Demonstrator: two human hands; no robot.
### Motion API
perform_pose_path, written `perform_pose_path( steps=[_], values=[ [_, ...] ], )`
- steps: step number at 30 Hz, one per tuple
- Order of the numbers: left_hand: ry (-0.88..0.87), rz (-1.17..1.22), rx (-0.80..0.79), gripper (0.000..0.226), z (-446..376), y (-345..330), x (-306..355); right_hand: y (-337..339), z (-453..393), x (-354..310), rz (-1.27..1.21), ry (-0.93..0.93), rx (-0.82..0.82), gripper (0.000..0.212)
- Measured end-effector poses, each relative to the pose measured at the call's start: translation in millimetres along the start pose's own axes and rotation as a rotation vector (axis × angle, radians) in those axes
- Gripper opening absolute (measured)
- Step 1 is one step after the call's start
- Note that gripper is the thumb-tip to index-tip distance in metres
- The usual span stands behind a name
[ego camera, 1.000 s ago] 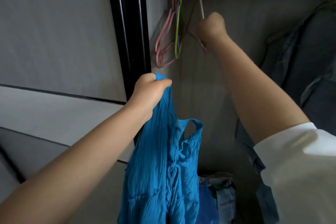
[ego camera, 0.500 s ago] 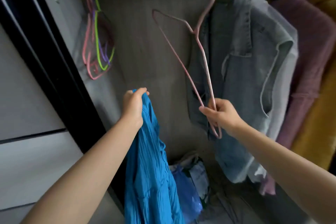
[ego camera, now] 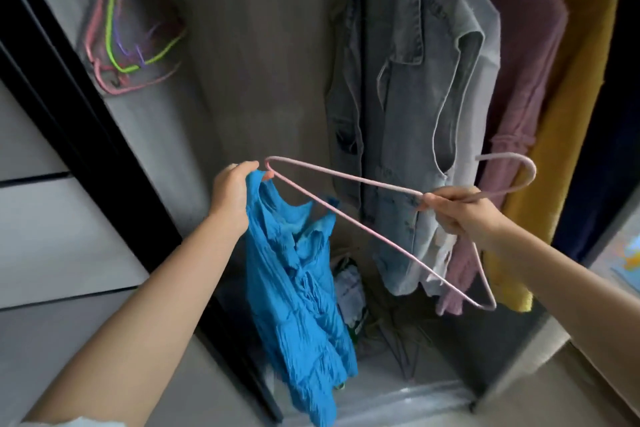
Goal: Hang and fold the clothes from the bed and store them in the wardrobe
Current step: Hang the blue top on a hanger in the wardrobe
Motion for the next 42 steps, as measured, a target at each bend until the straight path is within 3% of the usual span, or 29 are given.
perform_pose_path(
  steps=[3, 7, 11, 15, 17, 21, 23, 25, 27, 29, 30, 32, 34, 38, 39, 40, 42],
  values=[
    [-0.015, -0.034, 0.021, 0.011, 19.0, -1.6, -1.6, 18.0, 0.6, -0.7, 0.107, -0.014, -0.096, 0.026],
    [-0.005, -0.095, 0.060, 0.021, 61.5, -19.3, -18.2, 40.9, 16.4, 15.1, 0.179, -0.029, -0.243, 0.023],
    [0.028, -0.383, -0.014, 0.029, 116.5, -50.4, -54.2, 44.6, 37.4, 38.7, 0.226, -0.030, -0.345, 0.025],
    [0.130, -0.730, -0.122, 0.019, 163.0, -75.4, -82.2, 30.9, 58.8, 55.2, 0.213, -0.043, -0.466, 0.026],
    [0.143, -0.791, -0.141, 0.024, 178.1, -80.6, -91.0, 26.0, 69.7, 57.6, 0.191, -0.041, -0.506, 0.028],
    [0.127, -0.825, -0.078, 0.011, 204.8, -77.1, -88.8, 26.2, 89.1, 42.5, 0.118, 0.031, -0.508, 0.032],
    [0.057, -1.023, -0.038, 0.007, 213.3, -69.8, -78.9, 26.4, 98.3, 31.2, 0.114, 0.071, -0.514, 0.033],
    [-0.112, -1.554, -0.008, 0.019, 223.9, -67.2, -67.6, 23.7, 107.6, 22.8, 0.113, 0.085, -0.525, 0.033],
    [-0.582, -1.956, -0.009, 0.024, 244.0, -86.7, -53.4, 20.7, 114.6, 14.9, 0.103, 0.083, -0.523, 0.033],
    [-0.942, -1.954, -0.175, 0.028, 264.2, -100.6, -58.5, 17.1, 118.8, 5.6, 0.035, 0.065, -0.532, 0.031],
    [-1.013, -1.884, -0.236, 0.028, 271.1, -102.3, -59.8, 15.9, 121.6, -1.5, -0.006, 0.067, -0.547, 0.027],
    [-0.912, -1.739, -0.281, 0.030, 269.3, -101.2, -60.4, 15.6, 122.2, -15.9, -0.006, 0.166, -0.577, 0.015],
    [-0.768, -1.695, -0.209, 0.034, 262.5, -94.3, -59.0, 24.7, 115.8, -21.8, 0.151, 0.312, -0.495, 0.018],
    [-0.654, -1.665, -0.169, 0.041, 249.3, -68.5, -57.8, 65.6, 129.7, -25.7, 0.573, 0.819, 0.107, 0.023],
    [-0.687, -1.651, -0.172, 0.045, 249.9, -68.1, -54.5, 65.9, 143.0, -17.1, 0.588, 0.910, 0.125, 0.024],
    [-0.723, -1.627, -0.165, 0.045, 251.7, -64.6, -49.8, 55.6, 153.2, -1.2, 0.585, 0.943, 0.011, 0.025],
    [-0.730, -1.597, -0.150, 0.039, 250.6, -63.8, -41.7, 25.7, 162.5, 49.4, 0.649, 0.726, -0.387, 0.033]
  ],
)
Point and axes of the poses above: each hand's wrist, its own z-axis away from the middle knuckle, its own y-axis out of the back of the hand, x = y × z, the point moved 7 cm from there along -z, towards the middle knuckle, and after that the axes turned 2 degrees about z, right-handed, at the moved point
